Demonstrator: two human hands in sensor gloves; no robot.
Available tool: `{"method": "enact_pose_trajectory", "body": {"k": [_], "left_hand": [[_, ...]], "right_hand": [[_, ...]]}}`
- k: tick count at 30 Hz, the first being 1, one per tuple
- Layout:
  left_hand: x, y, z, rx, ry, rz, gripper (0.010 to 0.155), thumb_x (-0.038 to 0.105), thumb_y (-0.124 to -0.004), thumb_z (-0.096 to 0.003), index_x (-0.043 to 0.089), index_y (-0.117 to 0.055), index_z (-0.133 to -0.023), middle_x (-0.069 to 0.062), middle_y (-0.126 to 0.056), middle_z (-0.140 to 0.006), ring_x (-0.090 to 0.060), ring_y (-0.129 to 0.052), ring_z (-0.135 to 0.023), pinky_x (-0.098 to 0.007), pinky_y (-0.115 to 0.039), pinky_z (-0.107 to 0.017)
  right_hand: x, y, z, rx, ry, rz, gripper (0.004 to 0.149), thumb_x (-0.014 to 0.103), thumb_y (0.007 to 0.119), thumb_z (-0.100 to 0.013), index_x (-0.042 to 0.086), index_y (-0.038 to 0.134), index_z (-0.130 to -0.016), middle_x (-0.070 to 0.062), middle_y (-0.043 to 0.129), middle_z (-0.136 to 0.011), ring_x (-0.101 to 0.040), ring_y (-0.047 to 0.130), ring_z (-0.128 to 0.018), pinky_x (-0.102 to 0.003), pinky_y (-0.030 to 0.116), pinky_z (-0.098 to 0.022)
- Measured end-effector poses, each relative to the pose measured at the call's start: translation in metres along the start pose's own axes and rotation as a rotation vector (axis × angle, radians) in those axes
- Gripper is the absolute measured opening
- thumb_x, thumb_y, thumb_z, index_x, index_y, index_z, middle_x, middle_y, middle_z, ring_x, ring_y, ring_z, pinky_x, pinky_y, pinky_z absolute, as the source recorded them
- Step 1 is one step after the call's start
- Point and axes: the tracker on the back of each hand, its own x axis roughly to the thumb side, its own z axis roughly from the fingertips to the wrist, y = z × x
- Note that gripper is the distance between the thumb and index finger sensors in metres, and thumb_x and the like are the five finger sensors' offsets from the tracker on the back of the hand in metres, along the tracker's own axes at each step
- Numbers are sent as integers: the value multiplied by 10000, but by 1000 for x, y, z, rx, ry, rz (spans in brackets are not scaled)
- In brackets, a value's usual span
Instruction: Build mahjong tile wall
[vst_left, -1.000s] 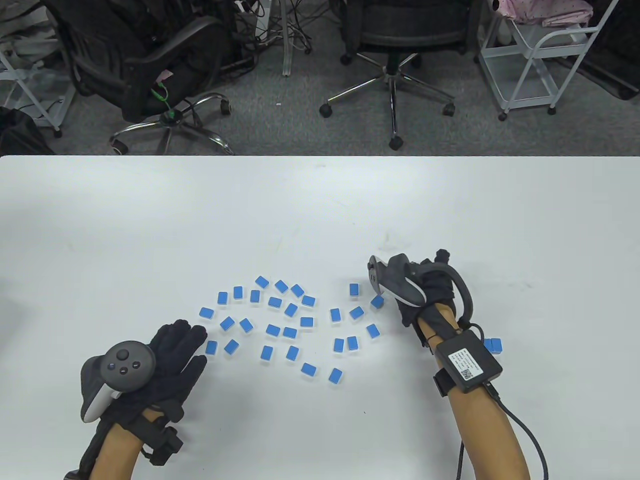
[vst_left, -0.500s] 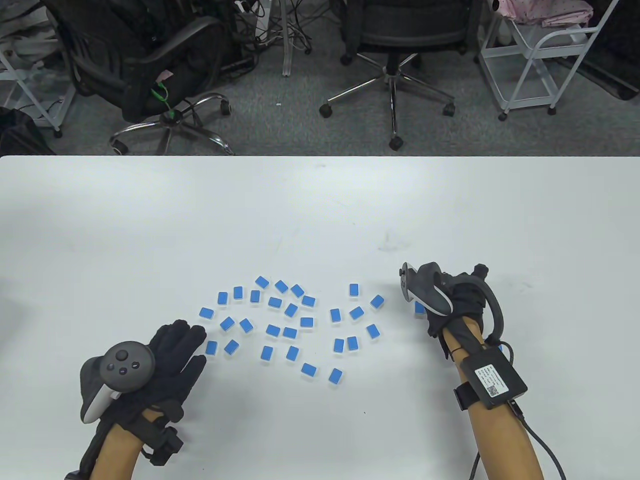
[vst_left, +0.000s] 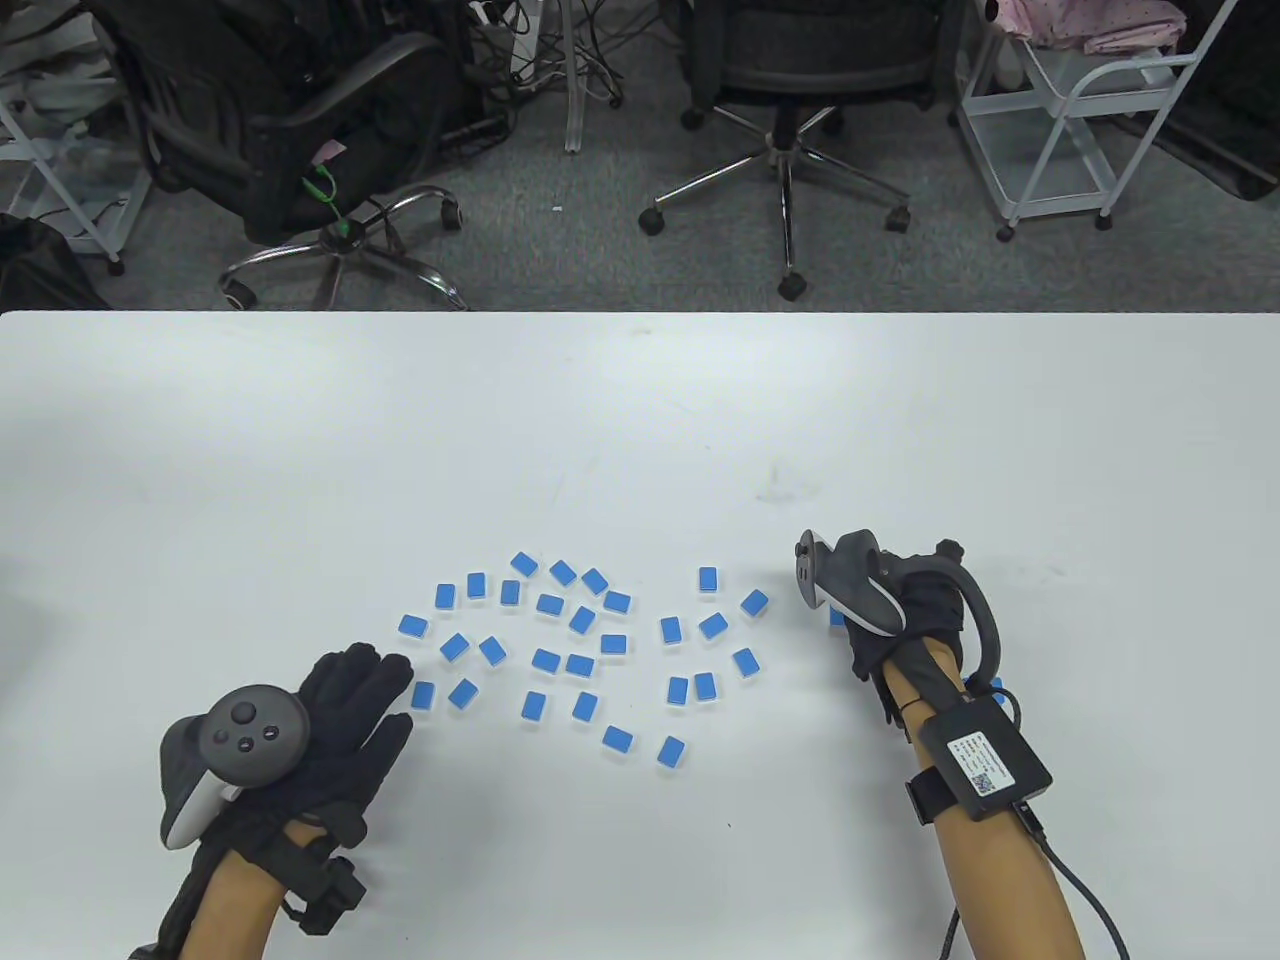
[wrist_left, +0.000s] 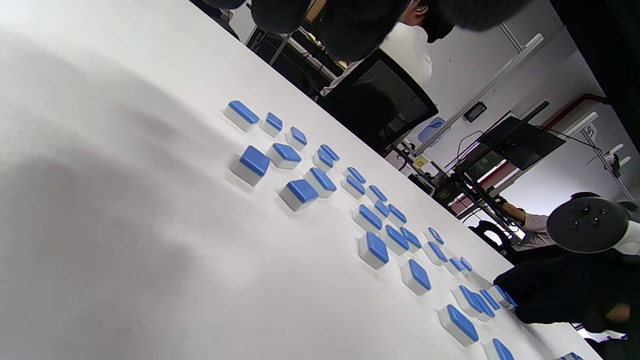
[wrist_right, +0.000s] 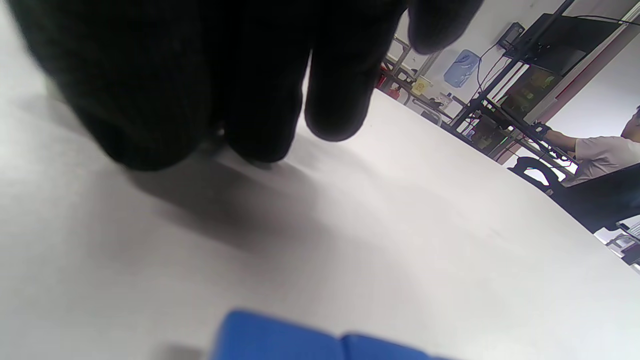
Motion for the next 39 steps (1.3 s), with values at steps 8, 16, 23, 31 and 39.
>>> {"method": "enact_pose_trajectory", "body": {"k": [8, 16, 23, 31, 39], "left_hand": [[0, 0, 0, -3, 1, 1, 694, 620, -535, -500, 334, -470, -1129, -34, -292, -1218, -348, -218, -1125, -668, -219, -763], [1, -1, 0, -3, -4, -2, 691, 620, -535, -500, 338, -468, -1127, -33, -292, -1218, -349, -222, -1125, -667, -222, -764], [1, -1, 0, -5, -4, 2, 697, 620, -535, -500, 331, -468, -1132, -34, -291, -1218, -349, -222, -1126, -668, -224, -764], [3, -2, 1, -12, -9, 6, 692, 619, -536, -501, 335, -468, -1128, -33, -288, -1218, -349, -220, -1125, -667, -223, -764], [8, -1, 3, -1, -31, -9, 694, 620, -535, -501, 334, -469, -1130, -33, -291, -1218, -349, -223, -1126, -668, -226, -765]], "right_hand": [[1, 1, 0, -3, -3, -14, 534, 439, 918, -318, 398, 768, -829, 105, 945, -825, -219, 844, -902, -602, 453, -805], [1, 1, 1, -24, -9, 5, 535, 438, 915, -319, 398, 764, -831, 111, 946, -820, -219, 845, -899, -599, 455, -807], [2, 1, 1, -28, -15, 7, 547, 444, 913, -318, 398, 756, -840, 110, 943, -825, -222, 844, -900, -603, 456, -805], [7, -22, 31, -131, -144, -109, 617, 453, 909, -305, 369, 714, -884, 73, 918, -854, -246, 845, -890, -611, 484, -788], [76, -19, 79, -300, -401, 75, 620, 457, 907, -291, 375, 715, -874, 79, 935, -832, -233, 896, -838, -583, 588, -747]]}}
